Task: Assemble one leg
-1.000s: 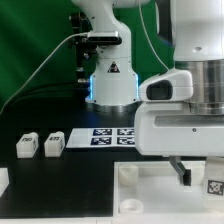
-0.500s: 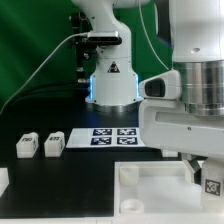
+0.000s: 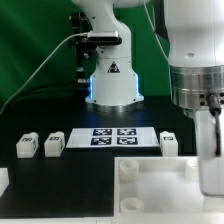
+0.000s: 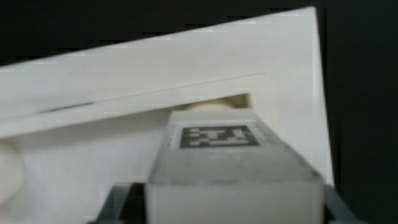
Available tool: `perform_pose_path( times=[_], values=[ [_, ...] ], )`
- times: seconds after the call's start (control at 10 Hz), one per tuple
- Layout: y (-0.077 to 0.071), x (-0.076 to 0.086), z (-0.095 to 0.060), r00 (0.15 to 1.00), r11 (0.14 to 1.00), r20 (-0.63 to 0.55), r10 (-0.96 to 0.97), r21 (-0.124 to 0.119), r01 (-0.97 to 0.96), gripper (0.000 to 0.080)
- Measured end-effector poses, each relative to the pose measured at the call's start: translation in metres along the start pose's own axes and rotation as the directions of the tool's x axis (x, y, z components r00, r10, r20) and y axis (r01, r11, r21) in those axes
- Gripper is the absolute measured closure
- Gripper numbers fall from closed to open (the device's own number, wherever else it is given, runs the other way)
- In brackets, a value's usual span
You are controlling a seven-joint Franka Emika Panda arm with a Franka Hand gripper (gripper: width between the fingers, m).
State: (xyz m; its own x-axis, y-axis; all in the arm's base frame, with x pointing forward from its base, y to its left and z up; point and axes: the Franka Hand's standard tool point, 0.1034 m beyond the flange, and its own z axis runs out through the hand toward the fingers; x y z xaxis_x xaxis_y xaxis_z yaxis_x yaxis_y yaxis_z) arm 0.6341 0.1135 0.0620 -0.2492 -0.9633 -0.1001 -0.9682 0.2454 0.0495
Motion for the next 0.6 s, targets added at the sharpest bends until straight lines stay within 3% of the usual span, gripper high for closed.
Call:
perform_pose_path(
  times=[0.3, 0.4, 0.5, 0.6],
  values=[
    [0.000, 0.000, 0.000, 1.000, 1.000, -0.007, -0.023, 0.006, 0.023, 0.0506],
    [0.001, -0.004, -0.001, 0.992, 0.992, -0.012, -0.124, 0.011, 0.124, 0.0449],
    [0.005, -0.015, -0.004, 0.966, 0.966, -0.017, -0.258, 0.026, 0.259, 0.0264],
    [0.006, -0.021, -0.008, 0.891, 0.890, -0.022, -0.454, 0.029, 0.454, 0.0264]
  ],
)
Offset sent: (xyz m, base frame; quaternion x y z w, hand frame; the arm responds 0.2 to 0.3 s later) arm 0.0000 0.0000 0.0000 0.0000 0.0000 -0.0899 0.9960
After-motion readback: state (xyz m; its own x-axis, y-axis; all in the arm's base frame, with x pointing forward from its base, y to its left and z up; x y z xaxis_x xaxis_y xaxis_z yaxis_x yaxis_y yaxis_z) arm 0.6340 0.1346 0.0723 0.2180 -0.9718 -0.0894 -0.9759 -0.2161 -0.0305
